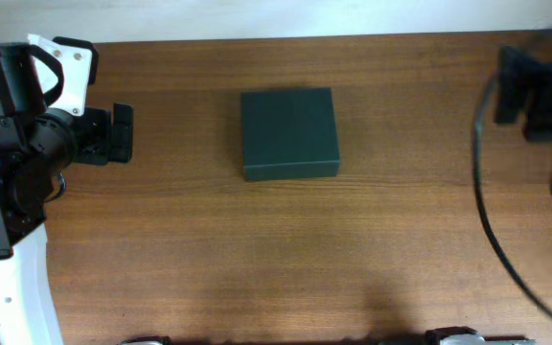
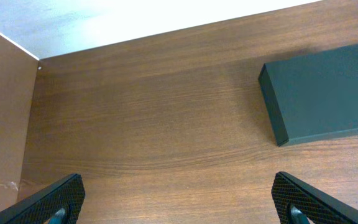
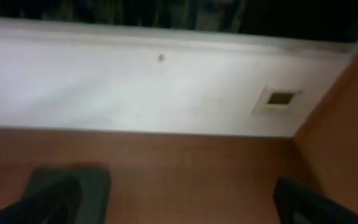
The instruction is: Pack container
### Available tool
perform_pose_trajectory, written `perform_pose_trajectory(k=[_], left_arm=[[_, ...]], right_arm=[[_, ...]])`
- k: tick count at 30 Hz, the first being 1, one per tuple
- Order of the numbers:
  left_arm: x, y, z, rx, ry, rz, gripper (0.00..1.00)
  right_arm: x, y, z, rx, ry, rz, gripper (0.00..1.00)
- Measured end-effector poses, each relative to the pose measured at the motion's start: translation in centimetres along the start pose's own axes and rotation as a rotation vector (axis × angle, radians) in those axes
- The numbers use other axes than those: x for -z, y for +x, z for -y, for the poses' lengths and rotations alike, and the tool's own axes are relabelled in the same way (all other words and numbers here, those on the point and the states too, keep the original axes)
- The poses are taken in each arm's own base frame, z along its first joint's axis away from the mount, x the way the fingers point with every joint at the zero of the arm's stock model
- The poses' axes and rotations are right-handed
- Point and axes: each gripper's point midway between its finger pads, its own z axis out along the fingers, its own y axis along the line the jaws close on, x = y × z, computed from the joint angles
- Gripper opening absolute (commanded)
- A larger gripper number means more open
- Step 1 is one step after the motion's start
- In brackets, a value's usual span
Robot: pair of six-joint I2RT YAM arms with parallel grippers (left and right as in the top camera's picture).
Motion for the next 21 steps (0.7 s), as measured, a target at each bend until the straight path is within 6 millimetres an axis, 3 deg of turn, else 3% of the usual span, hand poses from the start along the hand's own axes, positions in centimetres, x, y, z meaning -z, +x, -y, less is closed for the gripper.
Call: perform_pose_trajectory(k=[3,7,10,15,21], left_arm=[[0.0,0.0,0.0,0.0,0.0,0.0,0.99],[0.0,0.0,0.0,0.0,0.0,0.0,0.99],[0.0,0.0,0.0,0.0,0.0,0.0,0.99],[0.0,0.0,0.0,0.0,0.0,0.0,0.99],[0.0,0.0,0.0,0.0,0.0,0.0,0.99]], right_arm=[[2.6,1.3,1.4,-0.022,0.049,0.06,0.99],[4.4,5.6,2.0,-0.033,0.079,0.1,0.99],[3.7,11.4,1.6,-0.029,0.081,0.047,0.99],[0.7,22.2,0.6,-0.019,0.072,-0.081,0.99],[-1.3,29.8,-0.1,-0.043,0.073,-0.08,0.99]])
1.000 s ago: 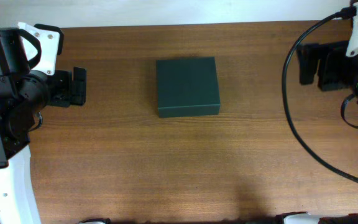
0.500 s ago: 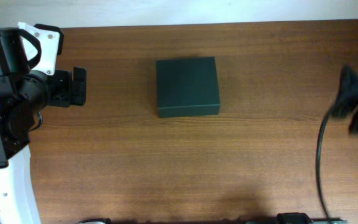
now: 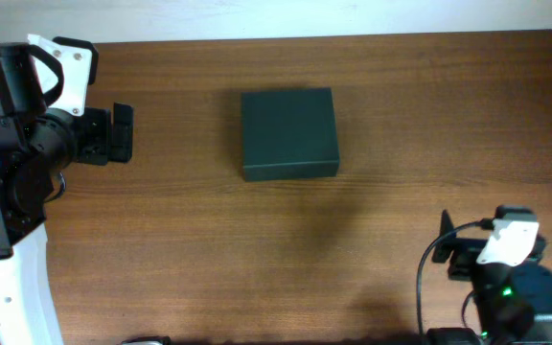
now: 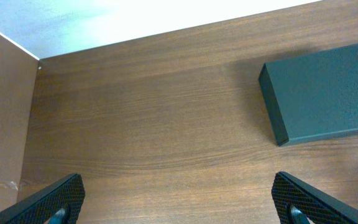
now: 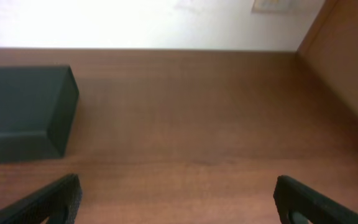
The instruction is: Pack container
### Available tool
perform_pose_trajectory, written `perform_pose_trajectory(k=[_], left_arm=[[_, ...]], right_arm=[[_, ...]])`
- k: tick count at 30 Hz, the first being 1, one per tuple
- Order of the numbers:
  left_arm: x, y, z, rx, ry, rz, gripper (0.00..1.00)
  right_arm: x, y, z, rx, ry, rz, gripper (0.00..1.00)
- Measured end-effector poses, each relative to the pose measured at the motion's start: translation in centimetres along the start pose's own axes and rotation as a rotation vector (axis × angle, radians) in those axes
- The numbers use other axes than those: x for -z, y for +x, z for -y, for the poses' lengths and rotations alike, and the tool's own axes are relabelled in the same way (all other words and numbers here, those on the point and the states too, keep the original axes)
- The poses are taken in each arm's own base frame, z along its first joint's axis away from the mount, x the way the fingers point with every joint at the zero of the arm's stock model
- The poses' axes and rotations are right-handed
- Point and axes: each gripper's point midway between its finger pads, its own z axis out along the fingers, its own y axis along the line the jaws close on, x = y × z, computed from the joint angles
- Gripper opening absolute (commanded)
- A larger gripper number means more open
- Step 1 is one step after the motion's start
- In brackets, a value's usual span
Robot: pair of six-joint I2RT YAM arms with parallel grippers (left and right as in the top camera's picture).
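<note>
A dark green closed box point(image 3: 288, 132) lies on the wooden table point(image 3: 257, 249), left of the middle and toward the back. My left gripper point(image 3: 121, 132) is open at the table's left side, level with the box and well apart from it. Its wrist view shows the box point(image 4: 322, 93) at the upper right, with bare wood between the fingertips point(image 4: 51, 199). My right gripper point(image 3: 487, 251) sits low at the front right, far from the box. It is open, and the box point(image 5: 20, 106) is at the left of its view.
A white wall point(image 4: 135, 18) runs along the back edge. Brown side panels stand at the table's left end point(image 4: 2, 112) and right end point(image 5: 347, 62). A black cable point(image 3: 425, 287) loops beside the right arm.
My right arm was at the far right back edge, blurred and facing the wall. It is now at the front right, facing the table. The left arm and the box have not moved.
</note>
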Motion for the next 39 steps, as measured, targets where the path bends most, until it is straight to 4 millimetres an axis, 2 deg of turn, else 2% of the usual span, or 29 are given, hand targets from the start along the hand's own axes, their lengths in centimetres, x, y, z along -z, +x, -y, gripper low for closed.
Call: perform_pose_trajectory(k=[5,9,16,23,26,31,39], left_arm=[[0.0,0.0,0.0,0.0,0.0,0.0,0.99],[0.0,0.0,0.0,0.0,0.0,0.0,0.99],[0.0,0.0,0.0,0.0,0.0,0.0,0.99],[0.0,0.0,0.0,0.0,0.0,0.0,0.99],[0.0,0.0,0.0,0.0,0.0,0.0,0.99],[0.0,0.0,0.0,0.0,0.0,0.0,0.99],[0.0,0.0,0.0,0.0,0.0,0.0,0.99]], right_arm=[[-1.8,4.3,-0.4,-0.025,-0.001,-0.002,0.99],[-2.7,5.8,-0.8,-0.033,-0.016,0.022,0.99],[-3.2,5.3,-1.1,-0.047,-0.033,0.132,0.99],[-4.1,6.0,-1.3,-0.047,-0.036,0.134,0.99],[-4.7,6.9,-1.4,-0.046,-0.036,0.121,0.99],[-6.1,9.8,-1.7,-0.039,-0.037,0.052,0.99],[-6.1,9.5,-1.7,-0.04,-0.037,0.064,0.99]])
